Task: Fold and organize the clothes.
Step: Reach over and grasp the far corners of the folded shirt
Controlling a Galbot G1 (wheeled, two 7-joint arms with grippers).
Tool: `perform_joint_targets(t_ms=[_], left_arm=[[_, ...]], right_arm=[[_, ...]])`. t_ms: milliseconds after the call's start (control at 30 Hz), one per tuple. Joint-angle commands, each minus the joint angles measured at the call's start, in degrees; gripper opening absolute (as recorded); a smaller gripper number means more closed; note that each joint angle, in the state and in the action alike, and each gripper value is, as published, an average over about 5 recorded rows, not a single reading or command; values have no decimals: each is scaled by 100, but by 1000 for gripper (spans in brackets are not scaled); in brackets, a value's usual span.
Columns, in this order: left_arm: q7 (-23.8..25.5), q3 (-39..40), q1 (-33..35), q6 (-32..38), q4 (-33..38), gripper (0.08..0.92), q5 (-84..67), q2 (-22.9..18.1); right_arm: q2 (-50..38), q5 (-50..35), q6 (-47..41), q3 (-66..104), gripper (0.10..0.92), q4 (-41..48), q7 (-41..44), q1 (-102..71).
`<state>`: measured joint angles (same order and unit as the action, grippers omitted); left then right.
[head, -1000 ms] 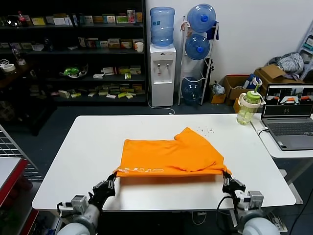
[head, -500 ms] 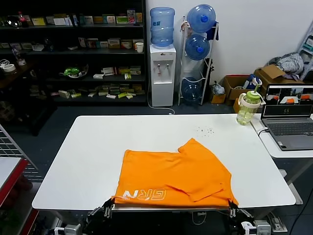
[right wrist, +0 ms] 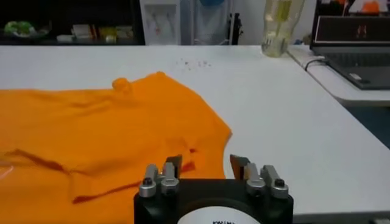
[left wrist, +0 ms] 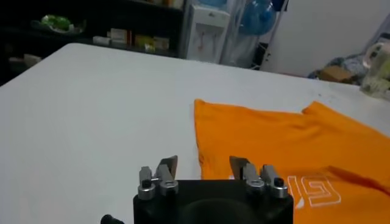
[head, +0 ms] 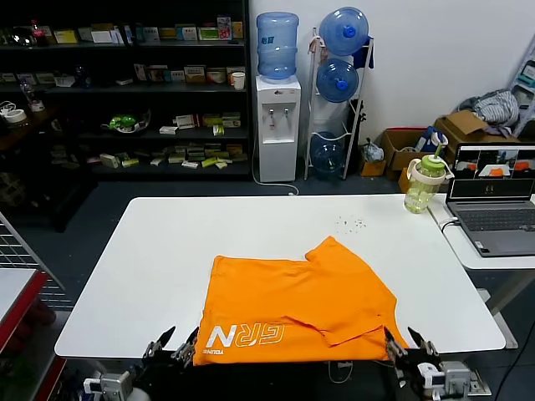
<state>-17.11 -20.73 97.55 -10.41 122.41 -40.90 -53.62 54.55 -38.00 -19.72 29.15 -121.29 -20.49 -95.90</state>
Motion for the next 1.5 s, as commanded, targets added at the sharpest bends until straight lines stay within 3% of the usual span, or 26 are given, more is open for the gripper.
perform_joint_targets(t_ms=[33, 167, 300, 500, 1333, 1500], left_arm=[[282, 59, -1946, -7, -765, 742, -306, -203], [319, 559, -2956, 0, -1793, 812, -331, -475], [333, 1062, -3833, -5, -2800, 822, -324, -764], [402, 1380, -4430, -38, -3648, 823, -199, -1054], [382, 2022, -4687, -393, -3984, 823, -84, -1086], [371, 2087, -4692, -388, -3998, 823, -30, -1092]], right_arm=[[-176, -633, -139, -433, 761, 688, 16, 2592], [45, -921, -330, -1125, 815, 1925, 4, 4106], [415, -883, -422, -1735, 822, 3174, 176, 5152], [830, -666, -490, -2045, 823, 4412, 516, 5655], [1084, -210, -720, -2302, 820, 4842, 1044, 5459], [1121, -218, -798, -2340, 720, 4867, 1109, 5458]])
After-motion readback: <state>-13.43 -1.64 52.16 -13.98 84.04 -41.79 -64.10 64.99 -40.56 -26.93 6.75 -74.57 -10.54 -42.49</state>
